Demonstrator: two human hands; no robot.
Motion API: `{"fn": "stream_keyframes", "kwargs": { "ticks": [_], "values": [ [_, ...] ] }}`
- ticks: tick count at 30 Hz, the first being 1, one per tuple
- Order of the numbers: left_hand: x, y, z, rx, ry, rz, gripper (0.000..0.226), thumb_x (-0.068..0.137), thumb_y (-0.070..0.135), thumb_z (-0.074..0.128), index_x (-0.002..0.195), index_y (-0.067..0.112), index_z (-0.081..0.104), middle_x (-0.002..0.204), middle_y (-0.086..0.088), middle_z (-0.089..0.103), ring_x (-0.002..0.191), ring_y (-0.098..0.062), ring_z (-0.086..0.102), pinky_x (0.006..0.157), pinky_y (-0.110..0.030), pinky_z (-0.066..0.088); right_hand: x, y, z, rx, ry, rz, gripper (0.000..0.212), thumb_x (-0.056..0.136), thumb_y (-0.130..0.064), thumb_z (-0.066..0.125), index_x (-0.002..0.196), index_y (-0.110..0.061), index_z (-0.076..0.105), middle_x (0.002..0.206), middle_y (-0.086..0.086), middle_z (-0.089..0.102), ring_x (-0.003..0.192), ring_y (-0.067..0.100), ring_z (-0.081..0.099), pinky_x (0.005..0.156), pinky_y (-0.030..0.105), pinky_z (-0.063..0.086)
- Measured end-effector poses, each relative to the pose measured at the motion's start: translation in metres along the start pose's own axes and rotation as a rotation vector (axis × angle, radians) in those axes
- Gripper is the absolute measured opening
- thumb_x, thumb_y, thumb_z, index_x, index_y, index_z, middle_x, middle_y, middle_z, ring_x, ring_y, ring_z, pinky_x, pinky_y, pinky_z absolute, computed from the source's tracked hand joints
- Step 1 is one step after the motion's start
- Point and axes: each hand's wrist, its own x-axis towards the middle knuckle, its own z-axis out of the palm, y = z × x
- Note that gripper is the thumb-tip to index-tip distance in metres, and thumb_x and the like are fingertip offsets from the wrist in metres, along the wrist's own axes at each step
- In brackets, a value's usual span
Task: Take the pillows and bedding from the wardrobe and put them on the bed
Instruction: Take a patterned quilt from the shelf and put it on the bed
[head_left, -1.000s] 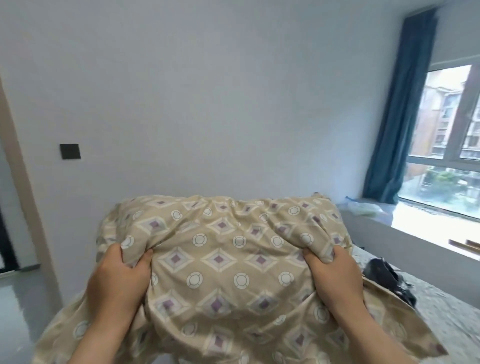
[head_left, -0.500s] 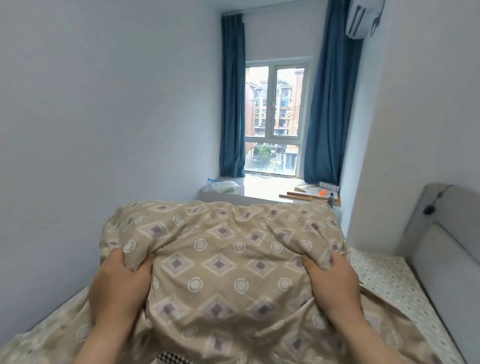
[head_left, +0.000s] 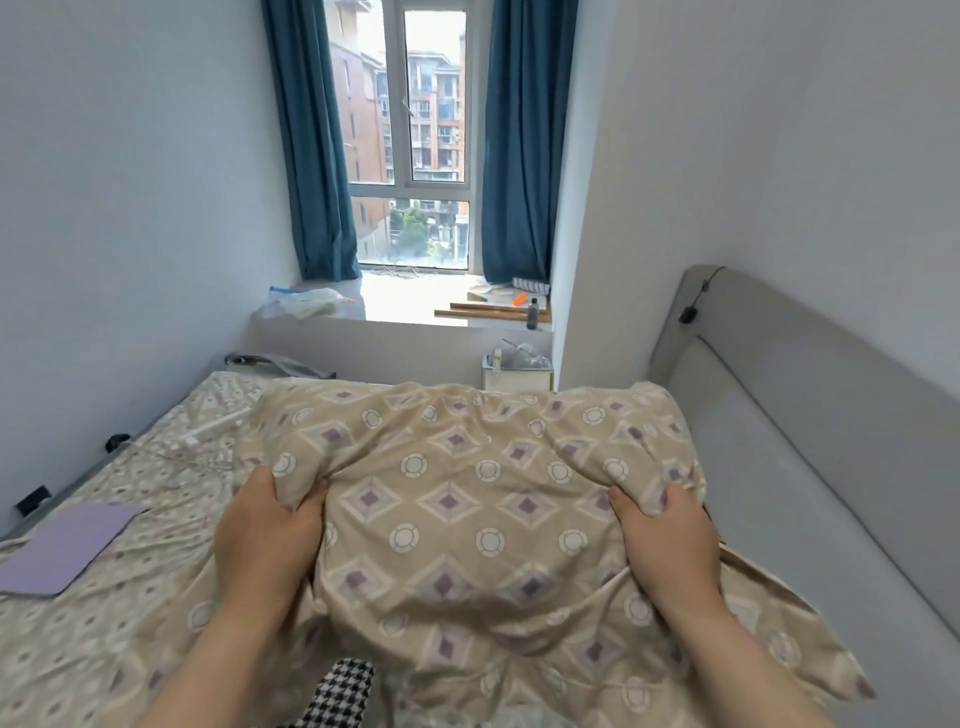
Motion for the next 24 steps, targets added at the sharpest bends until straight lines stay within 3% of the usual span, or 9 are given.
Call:
{"fn": "stream_keyframes", "kwargs": {
  "ticks": [5, 10, 16, 21, 24],
  "values": [
    [-0.036, -0.019, 0.087, -0.008, -0.048, -0.018, 0.030, 0.076, 0.055, 0.055, 0.088, 0.027, 0.053, 0.080, 0.001, 0.061, 0.073, -0.028, 0.056, 0.062, -0.042, 0.046, 0.022, 0.081, 0.008, -0.065, -0.015, 0.046, 0.032, 0.077, -0.050, 0.069, 0.078, -0.020, 0.057, 0.072, -0.006, 0.058, 0.070, 0.025, 0.053, 0.063, 0.037, 0.042],
    [-0.073, -0.049, 0.175, -0.038, -0.169, -0.043, 0.028, 0.082, 0.042, 0.063, 0.096, 0.018, 0.058, 0.085, -0.001, 0.060, 0.077, -0.025, 0.056, 0.066, -0.041, 0.045, 0.025, 0.163, 0.029, -0.107, 0.023, 0.128, 0.032, 0.078, -0.049, 0.069, 0.069, -0.027, 0.047, 0.067, -0.015, 0.052, 0.065, 0.024, 0.049, 0.061, 0.036, 0.039],
    [-0.112, -0.119, 0.281, -0.027, -0.314, -0.051, 0.027, 0.082, 0.044, 0.058, 0.088, 0.017, 0.058, 0.078, -0.001, 0.060, 0.070, -0.023, 0.056, 0.062, -0.040, 0.044, 0.011, 0.278, 0.077, -0.177, 0.081, 0.244, 0.033, 0.078, -0.050, 0.068, 0.069, -0.026, 0.046, 0.067, -0.012, 0.054, 0.066, 0.027, 0.052, 0.061, 0.036, 0.041],
    [-0.138, -0.184, 0.343, 0.025, -0.333, -0.072, 0.021, 0.084, 0.037, 0.062, 0.083, 0.018, 0.053, 0.074, -0.001, 0.056, 0.069, -0.028, 0.055, 0.061, -0.040, 0.042, -0.001, 0.351, 0.131, -0.196, 0.041, 0.315, 0.034, 0.078, -0.049, 0.069, 0.068, -0.024, 0.047, 0.065, -0.006, 0.057, 0.063, 0.028, 0.056, 0.058, 0.037, 0.045],
    [-0.164, -0.227, 0.386, 0.060, -0.359, -0.092, 0.030, 0.081, 0.043, 0.059, 0.081, 0.014, 0.052, 0.074, -0.008, 0.056, 0.071, -0.034, 0.054, 0.063, -0.044, 0.044, -0.010, 0.403, 0.162, -0.226, 0.026, 0.343, 0.034, 0.078, -0.050, 0.068, 0.068, -0.025, 0.047, 0.065, -0.003, 0.059, 0.063, 0.028, 0.057, 0.057, 0.036, 0.046]
  ]
}}
